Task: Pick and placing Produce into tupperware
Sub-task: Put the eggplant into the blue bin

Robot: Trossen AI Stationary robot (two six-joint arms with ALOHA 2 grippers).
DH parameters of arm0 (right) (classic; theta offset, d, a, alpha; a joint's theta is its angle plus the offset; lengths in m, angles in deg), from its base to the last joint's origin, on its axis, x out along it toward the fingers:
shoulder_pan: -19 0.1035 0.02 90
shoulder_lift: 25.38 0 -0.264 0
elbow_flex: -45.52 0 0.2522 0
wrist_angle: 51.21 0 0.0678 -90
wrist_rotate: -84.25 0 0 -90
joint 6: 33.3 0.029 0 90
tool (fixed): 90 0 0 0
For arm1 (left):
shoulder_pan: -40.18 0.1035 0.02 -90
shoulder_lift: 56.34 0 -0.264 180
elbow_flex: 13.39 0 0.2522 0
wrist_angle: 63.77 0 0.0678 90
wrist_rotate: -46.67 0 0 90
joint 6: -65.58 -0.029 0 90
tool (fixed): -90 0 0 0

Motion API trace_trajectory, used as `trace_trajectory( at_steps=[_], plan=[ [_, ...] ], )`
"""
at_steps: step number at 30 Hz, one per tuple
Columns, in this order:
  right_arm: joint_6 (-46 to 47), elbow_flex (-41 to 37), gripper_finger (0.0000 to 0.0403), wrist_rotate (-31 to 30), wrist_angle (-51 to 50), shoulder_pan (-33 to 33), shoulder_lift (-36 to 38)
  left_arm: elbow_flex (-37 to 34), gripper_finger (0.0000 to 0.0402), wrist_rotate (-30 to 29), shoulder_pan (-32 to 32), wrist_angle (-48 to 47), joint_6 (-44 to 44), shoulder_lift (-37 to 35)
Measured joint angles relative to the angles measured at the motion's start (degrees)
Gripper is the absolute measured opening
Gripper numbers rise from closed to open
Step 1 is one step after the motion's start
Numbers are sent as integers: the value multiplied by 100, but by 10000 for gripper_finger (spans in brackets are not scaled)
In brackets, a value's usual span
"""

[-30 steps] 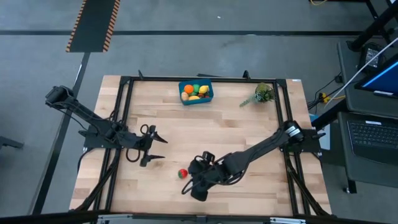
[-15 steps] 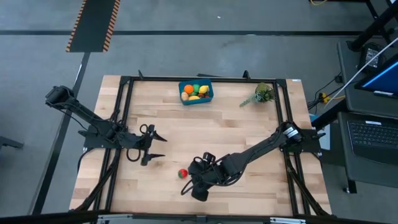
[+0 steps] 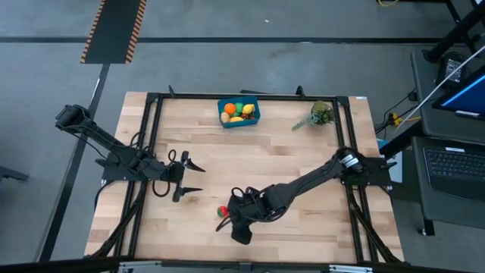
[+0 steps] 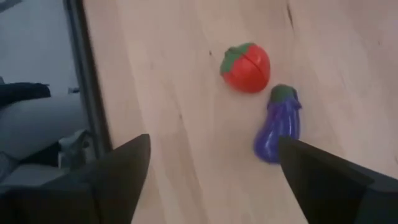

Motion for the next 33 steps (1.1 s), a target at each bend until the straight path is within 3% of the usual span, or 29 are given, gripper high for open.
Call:
trace_trajectory(
  at_steps=[12,17,33],
  plan=[
    [-340,-7,360,194,119,-394,-385,0,318,7,-11,9,29,0],
    [-892,-7,360,219,215,-494,-407,0,318,11,-11,-9,31,0],
    [-889,-7,360,214,599,-571,-405,0,318,22,-11,-31,53,0]
  ],
)
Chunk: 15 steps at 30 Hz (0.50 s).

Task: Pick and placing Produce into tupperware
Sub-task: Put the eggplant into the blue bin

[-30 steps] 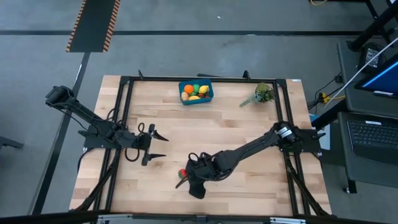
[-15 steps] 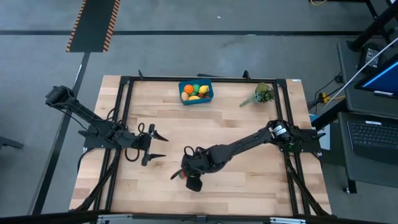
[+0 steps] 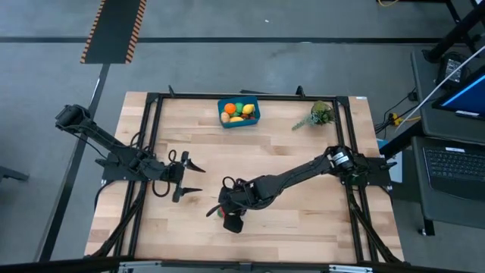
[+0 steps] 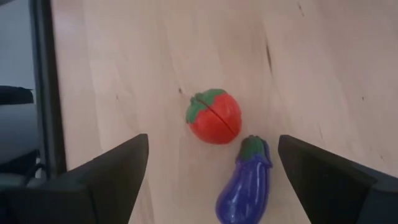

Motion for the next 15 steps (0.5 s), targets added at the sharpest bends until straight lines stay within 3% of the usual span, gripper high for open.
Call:
trace_trajectory(
  at_steps=[15],
  plan=[
    [-13,1,360,-1,998,0,1,0,318,0,0,-75,0,0]
  ],
)
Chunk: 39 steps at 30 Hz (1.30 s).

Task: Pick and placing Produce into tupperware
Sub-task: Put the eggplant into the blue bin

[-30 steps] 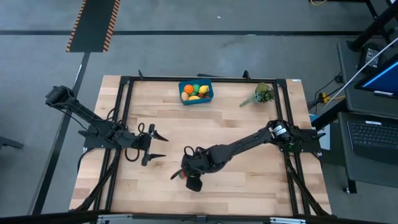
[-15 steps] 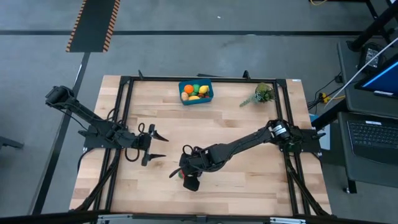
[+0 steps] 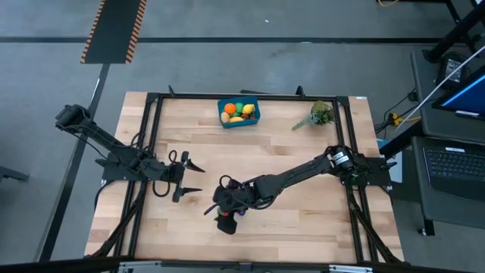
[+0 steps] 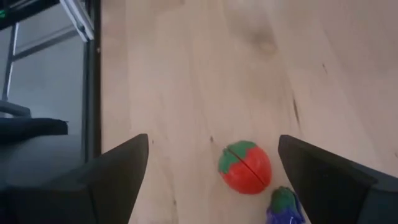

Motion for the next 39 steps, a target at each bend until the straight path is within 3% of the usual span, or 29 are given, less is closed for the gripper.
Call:
trace_trajectory(
  at_steps=[5,21,39],
  plan=[
    [-256,4,360,12,-237,0,4,0,318,0,0,-14,0,0],
    [389,5,360,-5,-1608,0,4,0,318,-2,0,-12,-2,0],
    [787,6,360,53,-1780,-2,-195,-1,318,-2,2,-78,-4,1]
  ],
)
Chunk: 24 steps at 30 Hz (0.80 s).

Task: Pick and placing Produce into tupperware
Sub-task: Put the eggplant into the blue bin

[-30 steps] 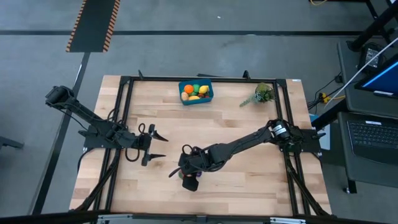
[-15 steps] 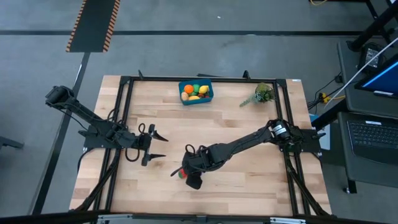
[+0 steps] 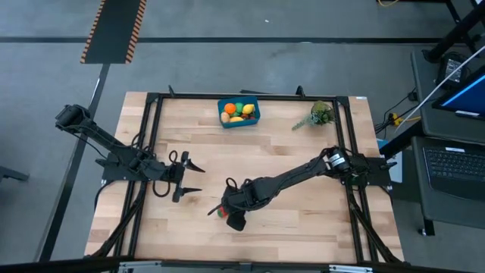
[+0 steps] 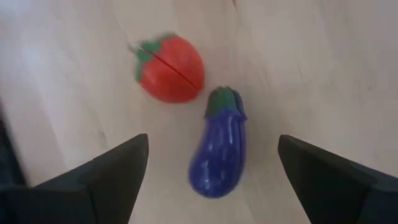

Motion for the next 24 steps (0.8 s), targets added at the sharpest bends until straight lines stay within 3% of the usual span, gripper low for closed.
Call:
trace_trajectory(
  at_steps=[24],
  plan=[
    [-117,23,360,65,-59,-31,-592,-1,318,-2,0,-136,1,12]
  ],
)
